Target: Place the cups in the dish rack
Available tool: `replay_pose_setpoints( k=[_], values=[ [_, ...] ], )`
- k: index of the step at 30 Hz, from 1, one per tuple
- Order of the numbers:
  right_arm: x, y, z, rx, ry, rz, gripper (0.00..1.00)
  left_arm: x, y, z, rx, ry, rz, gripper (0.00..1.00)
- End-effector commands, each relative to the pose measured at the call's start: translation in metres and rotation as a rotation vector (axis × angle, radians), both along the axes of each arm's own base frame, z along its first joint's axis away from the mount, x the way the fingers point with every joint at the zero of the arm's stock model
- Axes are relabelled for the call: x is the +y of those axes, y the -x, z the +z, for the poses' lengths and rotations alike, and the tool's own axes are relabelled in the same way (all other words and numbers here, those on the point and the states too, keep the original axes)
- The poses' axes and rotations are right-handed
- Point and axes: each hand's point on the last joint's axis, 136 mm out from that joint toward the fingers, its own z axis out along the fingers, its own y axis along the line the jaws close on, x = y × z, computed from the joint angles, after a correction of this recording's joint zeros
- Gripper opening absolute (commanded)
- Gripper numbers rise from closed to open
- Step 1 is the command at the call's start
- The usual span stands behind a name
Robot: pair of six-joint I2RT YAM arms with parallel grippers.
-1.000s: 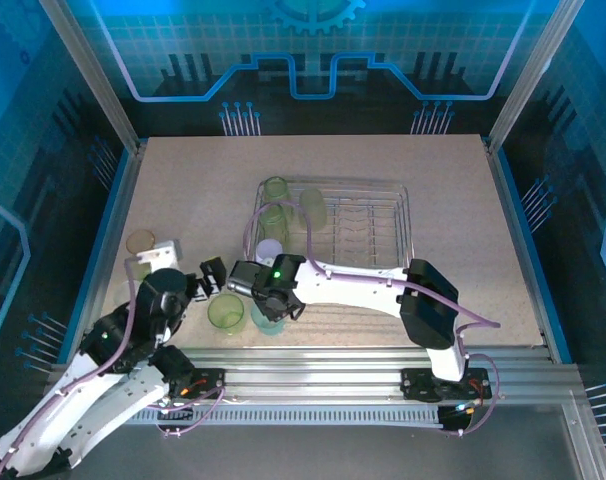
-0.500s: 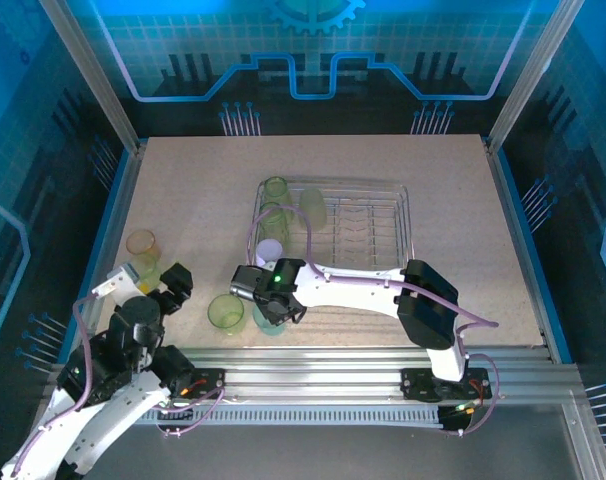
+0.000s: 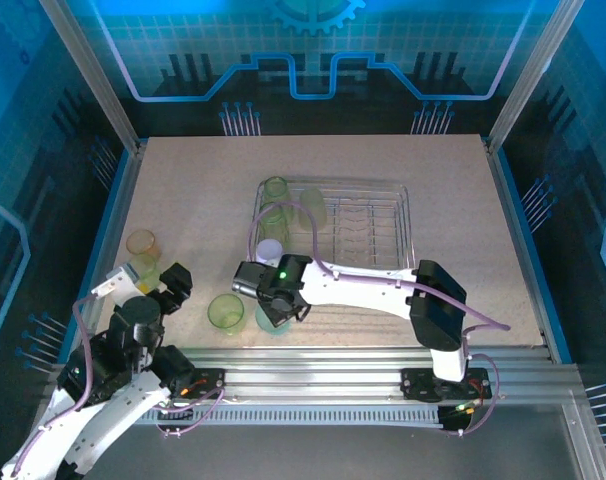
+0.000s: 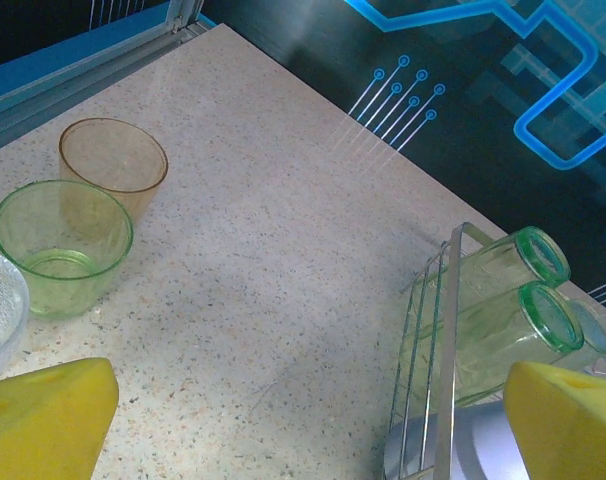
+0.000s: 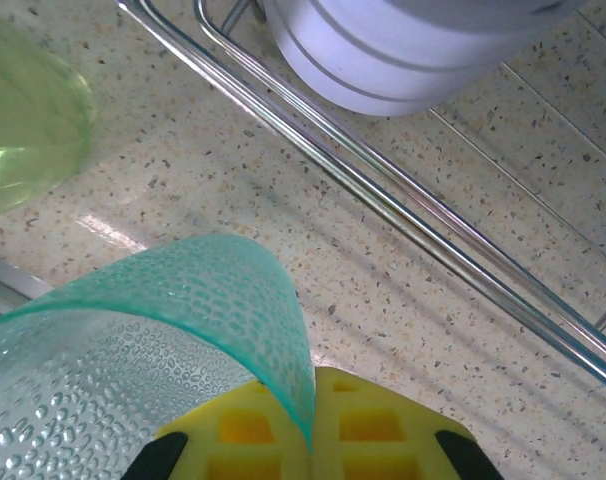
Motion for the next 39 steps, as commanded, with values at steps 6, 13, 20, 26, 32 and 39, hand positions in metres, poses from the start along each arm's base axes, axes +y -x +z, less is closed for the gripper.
replay_pose_setpoints(
  k=[6,13,20,26,32,39],
  values=[
    [0.010,0.006,0.059,-0.005,-0.198,0.108,0.00,-0.010,-0.008,0.016,-0.052,0.000,-0.046,0.99],
    [-0.001,-0.006,0.112,-0.026,-0.476,0.125,0.00,-0.044,-0.025,0.038,-0.088,-0.025,-0.197,0.99],
    [-0.051,-0.032,0.143,-0.196,-0.573,0.108,0.00,-0.090,-0.043,0.067,-0.117,-0.042,-0.384,0.99],
    [-0.111,-0.055,0.182,-0.327,-0.850,-0.081,0.00,-0.166,-0.046,0.102,-0.210,-0.026,-0.752,0.99],
    [-0.154,-0.063,0.209,-0.236,-1.166,-0.175,0.00,-0.222,-0.038,0.122,-0.253,0.075,-1.029,0.99],
    [-0.163,-0.065,0.224,-0.125,-1.378,-0.131,0.00,-0.256,-0.040,0.137,-0.284,0.164,-1.176,0.99]
  ],
)
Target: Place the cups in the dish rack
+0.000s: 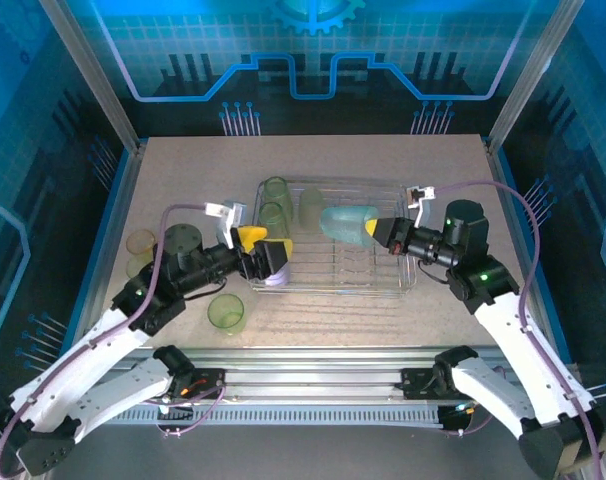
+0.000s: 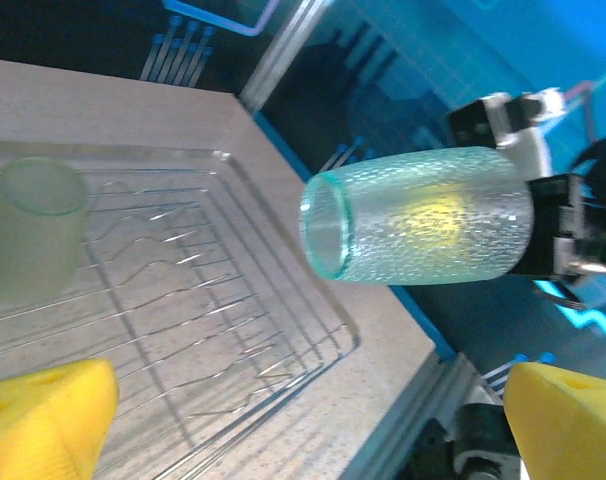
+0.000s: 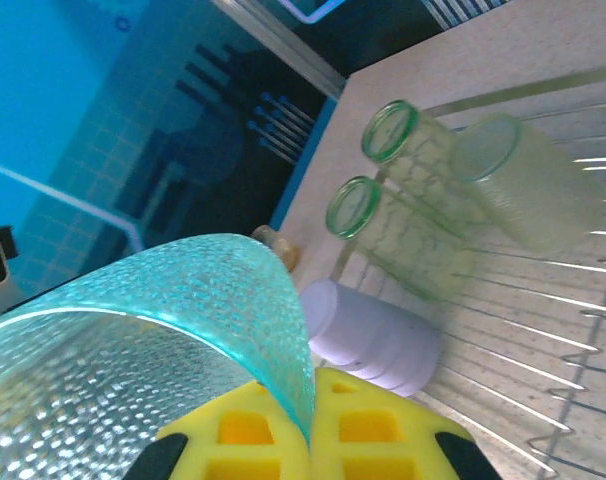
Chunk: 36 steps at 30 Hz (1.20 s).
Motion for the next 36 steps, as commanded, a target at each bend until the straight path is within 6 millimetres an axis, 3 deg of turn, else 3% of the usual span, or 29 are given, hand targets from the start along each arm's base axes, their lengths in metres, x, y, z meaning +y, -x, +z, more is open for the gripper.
replay_pose_setpoints(
  k=[1,13,19,36],
  values=[
    [0.017,0.018,0.036,-0.052,-0.169,0.182,0.00,-0.017,0.013,0.039,-0.090,0.112,-0.127,0.99],
    [0.033,0.037,0.057,-0.095,-0.232,0.324,0.00,-0.046,0.016,0.055,-0.034,0.206,-0.284,0.99],
    [0.043,0.040,0.052,-0.086,-0.214,0.344,0.00,-0.053,0.018,0.063,-0.041,0.243,-0.333,0.99],
    [0.060,0.036,0.046,-0.086,-0.239,0.367,0.00,-0.066,0.014,0.051,0.039,0.236,-0.381,0.97]
  ],
)
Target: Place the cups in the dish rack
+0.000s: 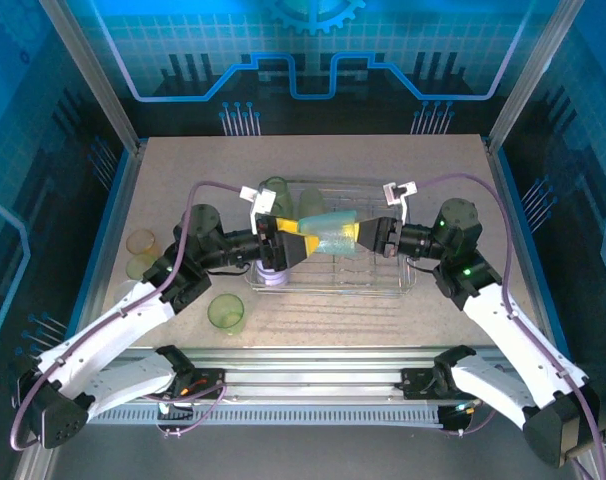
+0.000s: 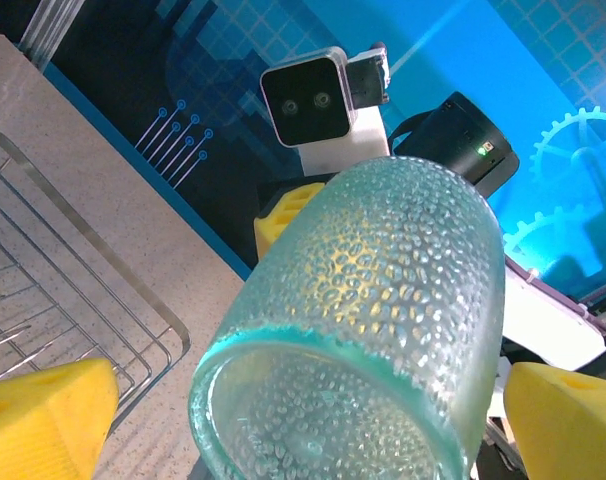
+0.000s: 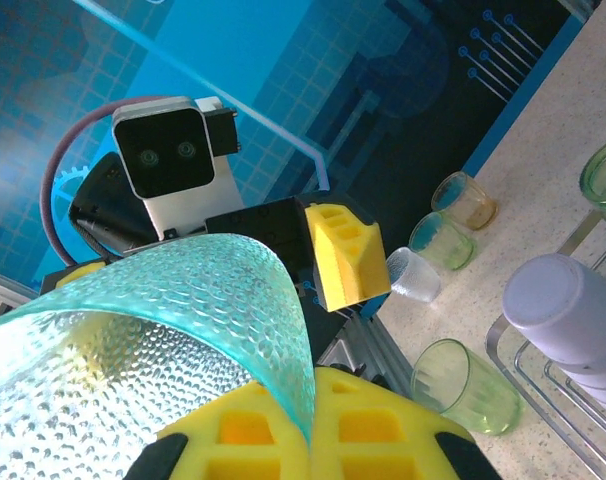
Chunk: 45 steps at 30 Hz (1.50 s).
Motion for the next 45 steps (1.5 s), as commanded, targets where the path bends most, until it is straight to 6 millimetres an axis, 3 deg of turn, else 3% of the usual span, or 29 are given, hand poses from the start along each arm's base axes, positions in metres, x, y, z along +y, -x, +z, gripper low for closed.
replay_pose_setpoints(
  k=[1,9,12,16,18,21,24,26,29,35,39,45],
  values=[
    [0.007,0.001,0.003,-0.029,-0.013,0.014,0.00,-0.005,0.006,0.022,-0.021,0.044,-0.049,0.96],
    [0.013,-0.005,-0.014,0.021,0.026,0.014,0.00,-0.009,0.009,0.023,-0.012,0.050,-0.087,0.83],
    [0.014,-0.007,-0.017,0.031,0.032,0.010,0.00,-0.009,0.011,0.026,-0.022,0.057,-0.102,0.71],
    [0.013,-0.010,-0.020,0.035,0.043,-0.004,0.01,-0.009,0.011,0.027,-0.025,0.057,-0.103,0.48],
    [0.012,-0.011,-0.023,0.043,0.058,-0.016,0.15,-0.009,0.010,0.024,-0.022,0.047,-0.093,0.38],
    [0.008,-0.015,-0.030,0.051,0.105,-0.058,0.31,-0.004,-0.002,0.013,-0.002,-0.011,-0.011,0.34],
    [-0.012,-0.023,-0.061,0.082,0.300,-0.184,0.36,0.016,-0.032,-0.020,0.056,-0.188,0.201,0.25],
    [-0.037,-0.025,-0.082,0.104,0.504,-0.276,0.38,0.035,-0.047,-0.043,0.100,-0.322,0.333,0.15],
    [-0.077,-0.022,-0.112,0.155,0.762,-0.383,0.41,0.052,-0.056,-0.062,0.136,-0.452,0.422,0.14],
    [-0.140,-0.013,-0.138,0.217,1.038,-0.554,0.48,0.069,-0.067,-0.081,0.209,-0.631,0.503,0.12],
    [-0.154,-0.008,-0.149,0.261,1.090,-0.564,0.50,0.067,-0.076,-0.087,0.257,-0.746,0.493,0.14],
    [-0.157,-0.006,-0.154,0.260,1.090,-0.570,0.50,0.049,-0.088,-0.098,0.294,-0.893,0.419,0.14]
  ],
)
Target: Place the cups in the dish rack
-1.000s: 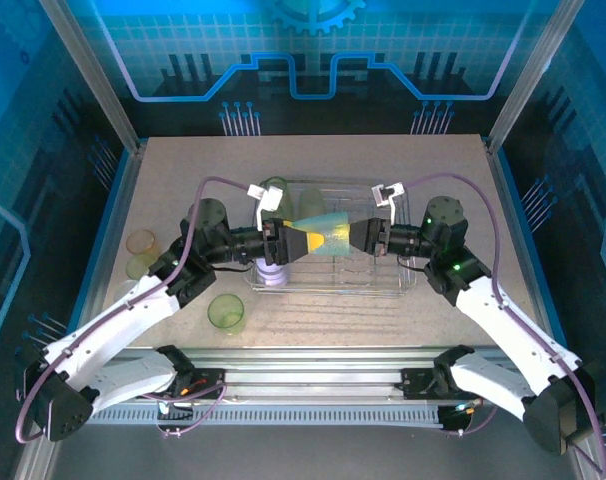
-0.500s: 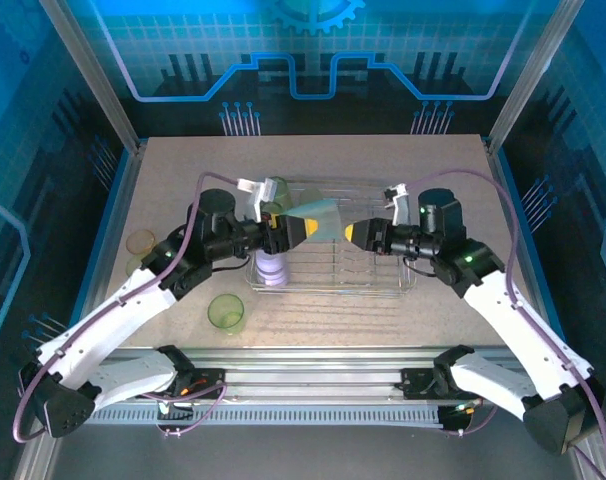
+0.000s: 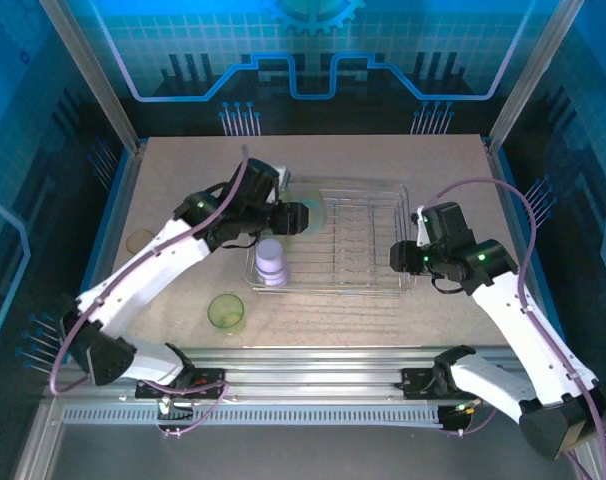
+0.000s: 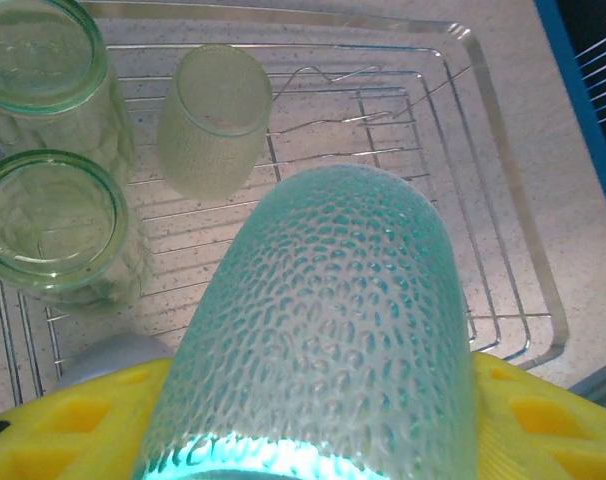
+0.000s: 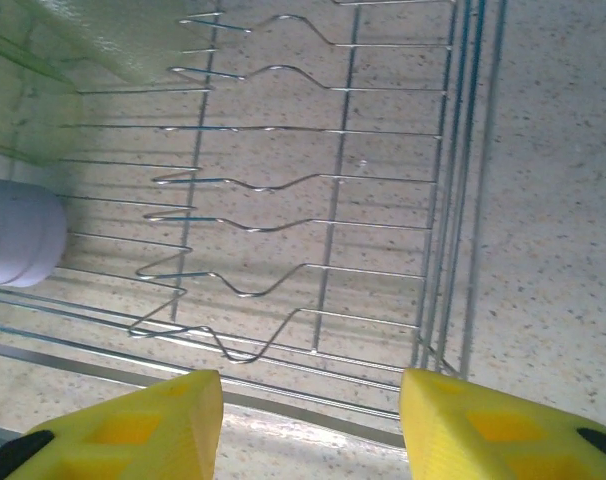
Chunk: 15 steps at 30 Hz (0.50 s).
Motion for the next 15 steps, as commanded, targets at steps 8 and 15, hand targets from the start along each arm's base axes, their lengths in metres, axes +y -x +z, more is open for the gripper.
replay_pose_setpoints(
  k=[8,15],
  values=[
    [-0.015,0.013,-0.008,0.016,0.053,0.000,0.47,-0.012,-0.010,-0.037,0.138,-0.332,-0.083,0.14],
    [-0.019,0.024,-0.011,0.027,0.064,0.009,0.47,-0.019,-0.026,-0.067,0.203,-0.464,-0.092,0.16]
  ],
)
